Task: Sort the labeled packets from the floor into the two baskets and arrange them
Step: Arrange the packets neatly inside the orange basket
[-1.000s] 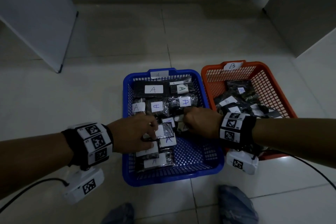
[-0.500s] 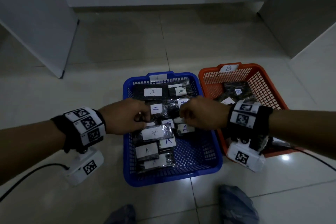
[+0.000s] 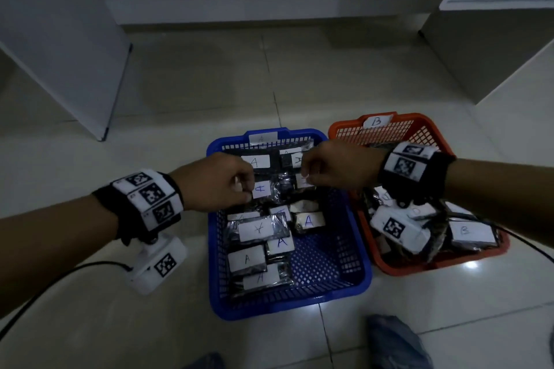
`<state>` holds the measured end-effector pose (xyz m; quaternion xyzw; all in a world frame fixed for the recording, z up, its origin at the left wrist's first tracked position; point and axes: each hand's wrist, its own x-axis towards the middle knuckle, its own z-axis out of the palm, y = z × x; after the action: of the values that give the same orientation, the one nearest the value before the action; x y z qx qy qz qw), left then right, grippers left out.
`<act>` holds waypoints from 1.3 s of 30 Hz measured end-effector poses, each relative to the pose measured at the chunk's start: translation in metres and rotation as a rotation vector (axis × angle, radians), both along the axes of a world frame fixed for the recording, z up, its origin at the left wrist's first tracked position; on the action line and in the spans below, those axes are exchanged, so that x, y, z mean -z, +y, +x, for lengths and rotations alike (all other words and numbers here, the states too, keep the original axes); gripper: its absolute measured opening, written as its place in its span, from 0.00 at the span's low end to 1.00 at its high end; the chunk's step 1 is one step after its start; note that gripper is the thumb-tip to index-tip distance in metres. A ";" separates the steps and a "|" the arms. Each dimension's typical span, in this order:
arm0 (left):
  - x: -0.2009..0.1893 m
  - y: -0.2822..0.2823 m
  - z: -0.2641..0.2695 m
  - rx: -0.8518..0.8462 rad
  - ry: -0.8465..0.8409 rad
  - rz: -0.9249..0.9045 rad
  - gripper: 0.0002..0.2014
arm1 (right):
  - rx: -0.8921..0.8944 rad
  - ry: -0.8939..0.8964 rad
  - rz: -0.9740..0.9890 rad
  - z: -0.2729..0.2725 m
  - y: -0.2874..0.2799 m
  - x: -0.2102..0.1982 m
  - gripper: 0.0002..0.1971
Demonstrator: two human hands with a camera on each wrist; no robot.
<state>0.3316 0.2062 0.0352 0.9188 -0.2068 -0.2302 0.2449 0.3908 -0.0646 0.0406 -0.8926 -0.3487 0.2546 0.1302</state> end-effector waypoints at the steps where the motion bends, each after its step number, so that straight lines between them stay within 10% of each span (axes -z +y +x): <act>1: -0.004 -0.003 0.009 -0.005 0.033 -0.003 0.06 | 0.021 0.005 0.005 0.008 -0.005 -0.003 0.06; 16: -0.049 -0.064 0.065 -0.089 0.027 -0.101 0.06 | 0.157 -0.118 -0.036 0.067 -0.083 -0.055 0.07; 39: -0.050 -0.263 0.098 -0.154 0.078 0.047 0.04 | -0.030 -0.042 -0.160 0.140 -0.228 0.033 0.12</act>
<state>0.4297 -0.0563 0.0852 0.9278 -0.1205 -0.2513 0.2480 0.5312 -0.2928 0.0072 -0.8999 -0.3433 0.2648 0.0471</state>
